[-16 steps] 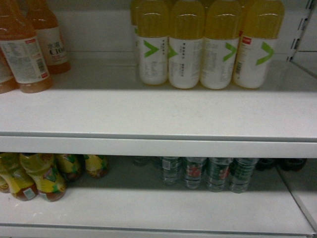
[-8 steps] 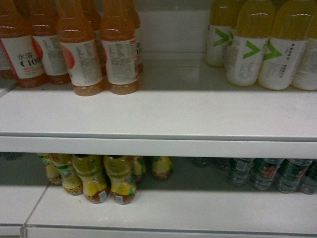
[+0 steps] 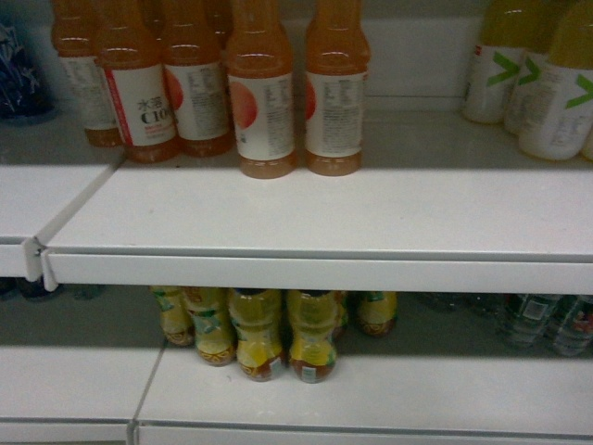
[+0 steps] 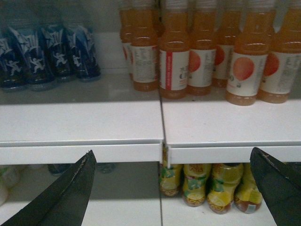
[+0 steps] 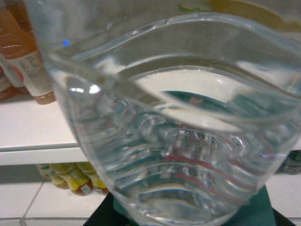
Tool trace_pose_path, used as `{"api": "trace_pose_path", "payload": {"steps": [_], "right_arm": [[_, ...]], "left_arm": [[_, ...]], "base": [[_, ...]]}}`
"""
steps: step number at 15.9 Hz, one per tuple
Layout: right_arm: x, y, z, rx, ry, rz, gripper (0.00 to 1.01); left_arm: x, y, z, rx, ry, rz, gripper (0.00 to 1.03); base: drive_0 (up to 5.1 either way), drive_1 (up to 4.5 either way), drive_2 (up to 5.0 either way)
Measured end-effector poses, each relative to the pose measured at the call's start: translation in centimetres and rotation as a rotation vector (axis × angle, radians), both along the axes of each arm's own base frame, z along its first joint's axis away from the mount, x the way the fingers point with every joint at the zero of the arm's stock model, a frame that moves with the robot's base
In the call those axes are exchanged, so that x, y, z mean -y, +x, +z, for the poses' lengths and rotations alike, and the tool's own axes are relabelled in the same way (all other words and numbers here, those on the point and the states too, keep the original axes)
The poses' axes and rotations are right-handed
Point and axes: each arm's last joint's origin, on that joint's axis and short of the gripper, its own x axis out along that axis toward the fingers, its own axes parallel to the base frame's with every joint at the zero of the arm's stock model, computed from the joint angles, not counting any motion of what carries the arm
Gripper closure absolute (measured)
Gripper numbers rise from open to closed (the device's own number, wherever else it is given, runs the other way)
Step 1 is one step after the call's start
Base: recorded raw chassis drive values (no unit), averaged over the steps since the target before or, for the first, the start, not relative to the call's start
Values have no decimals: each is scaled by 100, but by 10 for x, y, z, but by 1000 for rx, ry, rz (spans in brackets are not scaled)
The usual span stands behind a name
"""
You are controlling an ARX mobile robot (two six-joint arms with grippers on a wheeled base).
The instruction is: Move water from second to third shelf
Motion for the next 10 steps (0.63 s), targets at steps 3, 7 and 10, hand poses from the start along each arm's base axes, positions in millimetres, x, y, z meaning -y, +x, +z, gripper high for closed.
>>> {"api": "trace_pose_path", "payload": {"steps": [3,7,10], "right_arm": [[0,0,0,2,0,1,66],[0,0,0,1,0,1,66],[0,0,0,3,0,1,66]], "left_arm": [[0,0,0,-3,0,-1,5],[0,0,0,-2,0,0,5],[0,0,0,2,0,0,5]], "base": [[-502,239,239],[-502,239,239],[-500,241,241]]}}
